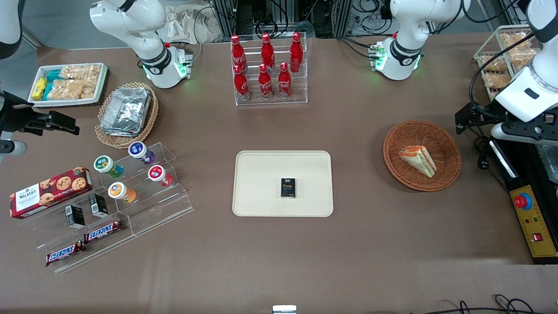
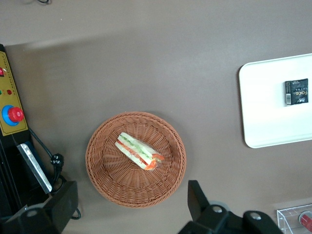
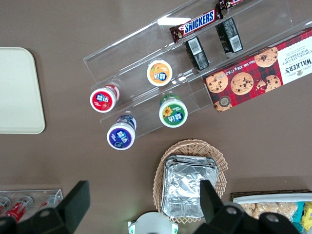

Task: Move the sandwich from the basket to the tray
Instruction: 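Move the left gripper down over the sandwich in the wicker basket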

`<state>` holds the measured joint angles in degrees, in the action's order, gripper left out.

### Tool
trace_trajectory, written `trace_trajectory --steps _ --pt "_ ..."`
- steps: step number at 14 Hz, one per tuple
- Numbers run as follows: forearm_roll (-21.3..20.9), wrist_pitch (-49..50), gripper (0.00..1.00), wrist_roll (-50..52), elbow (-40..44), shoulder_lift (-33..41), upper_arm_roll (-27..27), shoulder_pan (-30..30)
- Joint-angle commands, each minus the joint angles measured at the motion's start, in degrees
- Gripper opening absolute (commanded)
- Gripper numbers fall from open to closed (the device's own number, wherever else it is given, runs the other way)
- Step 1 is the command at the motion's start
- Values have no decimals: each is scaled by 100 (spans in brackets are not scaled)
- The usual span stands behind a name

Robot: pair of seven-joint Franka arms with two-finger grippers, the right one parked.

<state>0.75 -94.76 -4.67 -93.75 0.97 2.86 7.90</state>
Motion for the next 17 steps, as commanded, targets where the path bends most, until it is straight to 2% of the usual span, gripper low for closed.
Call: trace_trajectory --steps 1,4,8,9,11,14,17 --pt "109 142 100 -96 296 -281 -66 -105" --pt "110 264 100 743 209 -299 -66 -87" --pt "48 265 100 3211 -599 -150 -66 -96" --pt "-126 204 100 3688 -836 -150 -66 -105" --pt "-338 -592 100 4174 -1677 86 -66 -96" --pt "-330 -2217 100 5157 -3119 492 -49 -158" --pt "-339 -2942 100 5634 -3641 299 -49 -158"
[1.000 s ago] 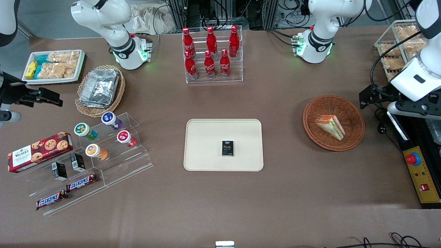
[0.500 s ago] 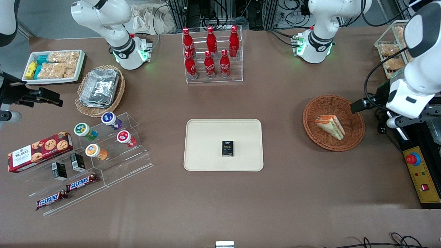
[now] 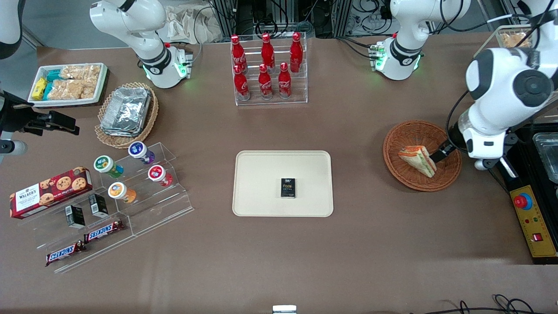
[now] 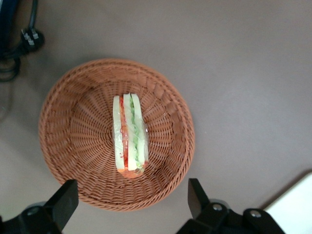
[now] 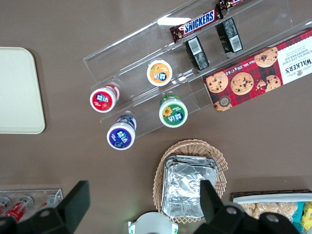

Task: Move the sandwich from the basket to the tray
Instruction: 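Move the left gripper down over the sandwich in the wicker basket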

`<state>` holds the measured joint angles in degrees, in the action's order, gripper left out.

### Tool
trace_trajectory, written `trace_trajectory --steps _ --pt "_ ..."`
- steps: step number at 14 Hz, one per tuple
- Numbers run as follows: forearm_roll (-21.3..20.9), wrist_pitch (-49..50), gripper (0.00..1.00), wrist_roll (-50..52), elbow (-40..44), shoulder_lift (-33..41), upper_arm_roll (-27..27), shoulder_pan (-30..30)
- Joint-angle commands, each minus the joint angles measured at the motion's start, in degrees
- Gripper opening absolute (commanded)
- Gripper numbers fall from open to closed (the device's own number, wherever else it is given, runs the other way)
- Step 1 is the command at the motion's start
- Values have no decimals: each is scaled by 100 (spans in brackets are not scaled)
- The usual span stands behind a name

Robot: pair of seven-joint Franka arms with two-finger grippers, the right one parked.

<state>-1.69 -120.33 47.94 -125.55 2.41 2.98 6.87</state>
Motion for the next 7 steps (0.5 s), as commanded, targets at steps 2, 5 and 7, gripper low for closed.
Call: trace_trajectory --steps 2,5,7 --pt "-86 -1067 100 706 -855 6 -43 -72" --pt "-86 -1791 100 1138 -1016 -512 -43 -90" --pt "-77 -2072 100 1200 -1033 -715 -43 -90"
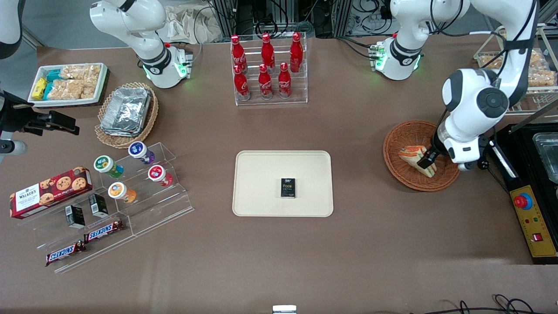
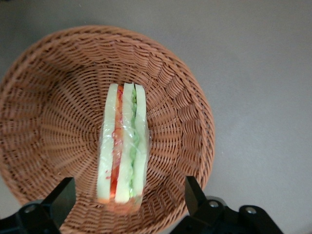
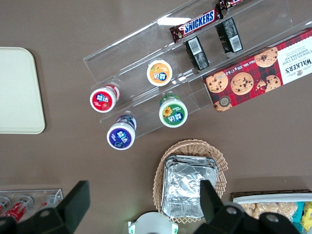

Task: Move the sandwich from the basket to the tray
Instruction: 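Close the left gripper on the triangular sandwich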

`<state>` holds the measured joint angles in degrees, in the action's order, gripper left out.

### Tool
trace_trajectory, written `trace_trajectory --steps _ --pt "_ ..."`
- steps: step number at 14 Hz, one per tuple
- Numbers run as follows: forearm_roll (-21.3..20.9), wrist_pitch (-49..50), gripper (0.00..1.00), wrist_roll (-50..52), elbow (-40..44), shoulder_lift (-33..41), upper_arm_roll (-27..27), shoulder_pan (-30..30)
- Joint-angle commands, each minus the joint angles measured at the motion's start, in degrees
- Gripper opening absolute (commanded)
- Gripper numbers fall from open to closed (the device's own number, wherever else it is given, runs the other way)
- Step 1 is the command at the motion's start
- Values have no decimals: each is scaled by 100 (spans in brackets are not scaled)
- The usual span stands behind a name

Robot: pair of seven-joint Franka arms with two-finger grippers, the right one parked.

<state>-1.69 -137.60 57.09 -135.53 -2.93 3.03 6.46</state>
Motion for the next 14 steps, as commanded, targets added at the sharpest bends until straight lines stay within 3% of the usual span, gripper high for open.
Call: trace_trajectory --steps 1,7,8,9,10,14 --pt "-77 -442 100 329 -70 -234 -48 -48" --pt "-77 -1170 99 338 -500 -489 -48 -57" --pt "-77 -1216 76 347 -492 -533 -48 -57" --pt "-69 -1216 25 347 -483 -550 -48 -57" --pt "-69 -1216 0 347 -483 -542 -48 -57" --pt "-69 -1207 0 347 -466 -551 -48 -48"
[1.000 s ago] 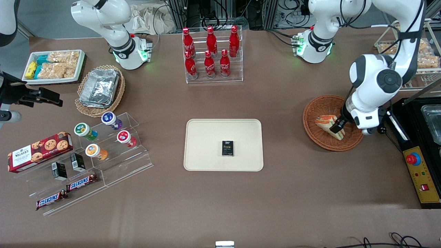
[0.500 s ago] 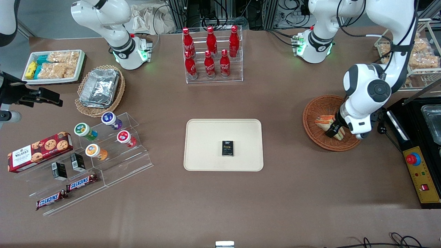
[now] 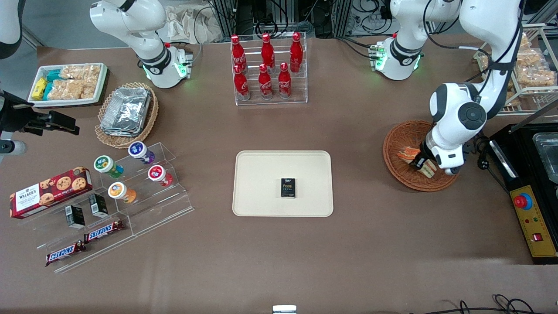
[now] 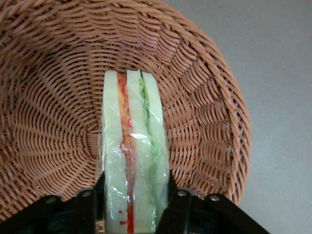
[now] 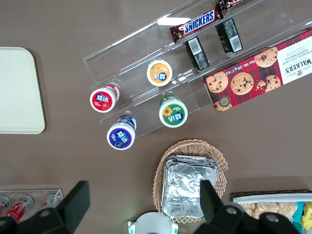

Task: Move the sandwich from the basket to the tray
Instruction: 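Close the left gripper on the triangular sandwich, then lift the sandwich out of the basket with the left gripper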

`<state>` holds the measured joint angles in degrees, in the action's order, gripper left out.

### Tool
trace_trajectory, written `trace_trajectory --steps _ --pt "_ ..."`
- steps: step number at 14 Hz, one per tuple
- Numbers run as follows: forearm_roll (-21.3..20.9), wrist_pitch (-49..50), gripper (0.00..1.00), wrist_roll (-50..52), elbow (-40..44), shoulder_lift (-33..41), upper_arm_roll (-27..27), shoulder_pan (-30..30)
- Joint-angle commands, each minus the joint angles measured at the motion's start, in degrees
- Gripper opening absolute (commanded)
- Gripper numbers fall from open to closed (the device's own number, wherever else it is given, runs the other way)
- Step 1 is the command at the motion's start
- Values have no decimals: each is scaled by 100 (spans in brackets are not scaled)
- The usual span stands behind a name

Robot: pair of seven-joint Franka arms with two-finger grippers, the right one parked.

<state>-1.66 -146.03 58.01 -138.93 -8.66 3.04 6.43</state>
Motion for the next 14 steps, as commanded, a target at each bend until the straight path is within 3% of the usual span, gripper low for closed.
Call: trace_trajectory --steps 1,7,10,14 --pt "-71 -348 0 245 -134 40 -49 -45" --pt "-106 1116 0 -17 399 830 -40 -54" --pt "-106 2969 0 -570 1715 849 -57 -45" --pt "-10 4632 0 -2028 3255 752 -93 51"
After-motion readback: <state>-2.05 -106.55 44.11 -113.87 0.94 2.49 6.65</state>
